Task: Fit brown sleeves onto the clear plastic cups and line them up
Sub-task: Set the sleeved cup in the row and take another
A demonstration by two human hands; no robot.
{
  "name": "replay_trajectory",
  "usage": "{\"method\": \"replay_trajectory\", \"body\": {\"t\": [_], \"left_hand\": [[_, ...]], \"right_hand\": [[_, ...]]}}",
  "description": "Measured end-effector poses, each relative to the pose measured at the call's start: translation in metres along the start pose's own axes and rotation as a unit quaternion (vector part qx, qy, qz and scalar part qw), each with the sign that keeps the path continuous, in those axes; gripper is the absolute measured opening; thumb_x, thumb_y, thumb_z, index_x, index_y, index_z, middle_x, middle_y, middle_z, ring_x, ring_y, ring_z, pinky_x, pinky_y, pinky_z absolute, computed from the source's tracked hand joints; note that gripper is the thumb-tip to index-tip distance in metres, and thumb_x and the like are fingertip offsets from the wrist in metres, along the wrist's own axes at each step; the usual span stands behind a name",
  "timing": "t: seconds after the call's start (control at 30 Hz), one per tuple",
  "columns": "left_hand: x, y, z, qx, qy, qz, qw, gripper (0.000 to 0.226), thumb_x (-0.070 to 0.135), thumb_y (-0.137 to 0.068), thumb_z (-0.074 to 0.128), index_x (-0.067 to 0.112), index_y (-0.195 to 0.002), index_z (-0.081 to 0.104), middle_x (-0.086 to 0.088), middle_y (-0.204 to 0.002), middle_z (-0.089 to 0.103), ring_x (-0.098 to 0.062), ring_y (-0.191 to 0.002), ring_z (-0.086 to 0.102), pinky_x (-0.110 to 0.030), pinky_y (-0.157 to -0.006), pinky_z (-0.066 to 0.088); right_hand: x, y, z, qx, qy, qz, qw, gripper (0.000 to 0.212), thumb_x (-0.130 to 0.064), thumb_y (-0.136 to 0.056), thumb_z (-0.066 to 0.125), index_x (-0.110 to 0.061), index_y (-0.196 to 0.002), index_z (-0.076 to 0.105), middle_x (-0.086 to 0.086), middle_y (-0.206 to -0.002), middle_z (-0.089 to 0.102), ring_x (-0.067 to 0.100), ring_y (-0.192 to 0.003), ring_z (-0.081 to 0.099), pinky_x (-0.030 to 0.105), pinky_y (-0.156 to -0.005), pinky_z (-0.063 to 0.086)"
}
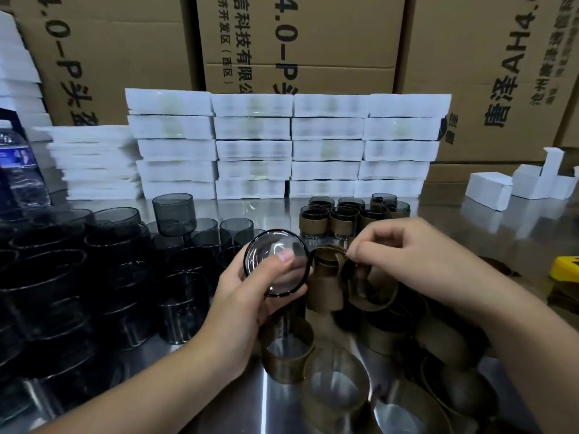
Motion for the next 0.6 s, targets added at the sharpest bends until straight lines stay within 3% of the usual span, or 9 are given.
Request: {"method": "replay_trajectory", "body": {"t": [0.07,0.17,0.23,0.37,0.43,0.53,0.6], "left_hand": [[0.000,0.000,0.001,0.004,0.000,-0.003,1.000,0.065,0.037,-0.056,0.075,0.002,-0.110,0.064,-0.018,-0.095,0.074,-0.030,-0.094,0.072,-0.025,-0.065,0.057],[-0.001,0.000,0.001,-0.004,-0.003,-0.006,1.000,0.050,0.035,-0.055,0.076,0.009,-0.097,0.069,-0.014,-0.090,0.074,-0.029,-0.092,0.072,-0.026,-0.065,0.057],[-0.001,0.000,0.002,-0.009,-0.012,-0.007,1.000,0.050,0.035,-0.057,0.076,0.009,-0.099,0.067,-0.013,-0.092,0.075,-0.028,-0.092,0.072,-0.026,-0.064,0.057],[0.001,0.001,-0.001,0.001,-0.015,-0.008,1.000,0.045,0.034,-0.056,0.079,0.026,-0.099,0.072,-0.010,-0.096,0.074,-0.025,-0.091,0.072,-0.027,-0.064,0.057],[0.002,0.001,0.000,0.007,-0.017,-0.007,1.000,0.057,0.033,-0.054,0.081,0.033,-0.109,0.067,-0.004,-0.092,0.075,-0.018,-0.083,0.073,-0.027,-0.063,0.057],[0.004,-0.001,0.004,0.019,-0.026,-0.014,0.999,0.077,0.042,-0.053,0.090,0.024,-0.122,0.061,-0.009,-0.093,0.075,-0.017,-0.080,0.073,-0.025,-0.061,0.057],[0.005,-0.001,0.006,0.019,-0.033,-0.012,0.999,0.075,0.057,-0.052,0.077,0.023,-0.117,0.063,-0.012,-0.090,0.075,-0.017,-0.079,0.074,-0.023,-0.059,0.057]], "right_hand": [[0.002,-0.002,0.002,-0.008,-0.027,0.009,1.000,0.037,-0.055,-0.062,0.059,-0.024,-0.078,0.072,-0.006,-0.070,0.072,0.008,-0.059,0.058,0.031,-0.067,0.046],[0.002,-0.005,0.005,-0.011,-0.060,0.014,0.998,0.036,-0.050,-0.068,0.059,-0.018,-0.080,0.072,-0.002,-0.068,0.072,0.000,-0.050,0.048,0.019,-0.057,0.038],[0.002,-0.005,0.006,-0.001,-0.100,0.018,0.995,0.032,-0.046,-0.073,0.060,-0.017,-0.078,0.072,0.000,-0.068,0.071,-0.001,-0.048,0.049,0.010,-0.047,0.037],[-0.002,-0.003,0.010,0.003,-0.231,0.014,0.973,0.016,-0.036,-0.079,0.064,-0.020,-0.075,0.066,0.007,-0.073,0.073,0.007,-0.048,0.054,0.019,-0.046,0.040],[-0.007,0.000,0.015,-0.015,-0.270,-0.010,0.963,0.021,-0.039,-0.073,0.071,-0.021,-0.075,0.060,0.004,-0.069,0.072,0.006,-0.043,0.050,0.018,-0.043,0.037],[-0.012,0.003,0.018,-0.026,-0.308,-0.055,0.949,0.014,-0.034,-0.077,0.068,-0.024,-0.068,0.062,0.004,-0.065,0.070,0.006,-0.042,0.051,0.016,-0.040,0.039],[-0.013,0.004,0.020,-0.022,-0.312,-0.083,0.946,0.014,-0.031,-0.079,0.061,-0.020,-0.071,0.060,0.000,-0.058,0.067,0.008,-0.043,0.053,0.017,-0.042,0.041]]}}
Point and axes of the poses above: each hand's wrist, its own y-axis away from the middle knuckle, its own z-axis out of the palm, x = y × z, the point moved 2 cm from there along -y, towards the middle knuckle
